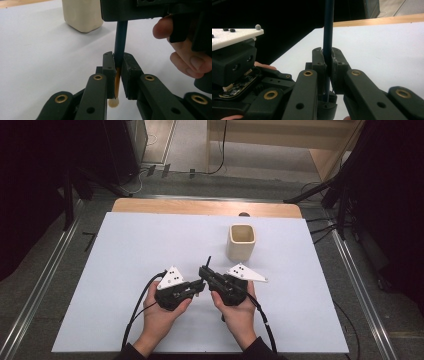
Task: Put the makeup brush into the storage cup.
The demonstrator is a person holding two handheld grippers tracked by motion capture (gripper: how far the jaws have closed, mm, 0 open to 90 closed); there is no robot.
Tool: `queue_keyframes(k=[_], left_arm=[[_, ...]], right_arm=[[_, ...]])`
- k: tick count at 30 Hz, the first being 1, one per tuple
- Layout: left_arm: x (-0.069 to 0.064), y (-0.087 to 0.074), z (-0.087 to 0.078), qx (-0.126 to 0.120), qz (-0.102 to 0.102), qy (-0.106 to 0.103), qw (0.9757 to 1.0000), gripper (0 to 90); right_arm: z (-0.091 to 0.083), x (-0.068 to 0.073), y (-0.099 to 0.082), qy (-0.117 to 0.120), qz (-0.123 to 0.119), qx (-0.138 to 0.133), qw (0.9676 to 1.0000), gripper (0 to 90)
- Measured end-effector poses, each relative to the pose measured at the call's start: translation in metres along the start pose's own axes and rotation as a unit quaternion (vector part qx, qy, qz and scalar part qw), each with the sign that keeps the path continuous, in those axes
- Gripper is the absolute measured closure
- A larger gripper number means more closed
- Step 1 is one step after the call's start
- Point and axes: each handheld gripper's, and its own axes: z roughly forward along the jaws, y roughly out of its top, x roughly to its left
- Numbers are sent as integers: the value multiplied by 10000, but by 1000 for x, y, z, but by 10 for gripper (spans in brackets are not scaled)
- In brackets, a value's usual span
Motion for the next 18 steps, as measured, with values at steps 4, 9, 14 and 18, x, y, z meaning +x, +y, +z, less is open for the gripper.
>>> queue_keyframes(k=[4, 9, 14, 18], left_arm=[[-1, 1, 0, -6, 51, 25, 10000, 842], [-1, 2, -2, -64, 20, 77, 9999, 843], [-1, 2, -2, -78, 13, 47, 10000, 843], [0, 1, -1, -69, -89, -80, 9999, 837]], right_arm=[[2, 0, -1, -2, 85, 8, 10000, 811], [5, 3, -5, -6, 44, 91, 9999, 792], [6, 2, -6, -6, 137, 129, 9998, 813], [5, 5, -7, -147, -18, 147, 9998, 846]])
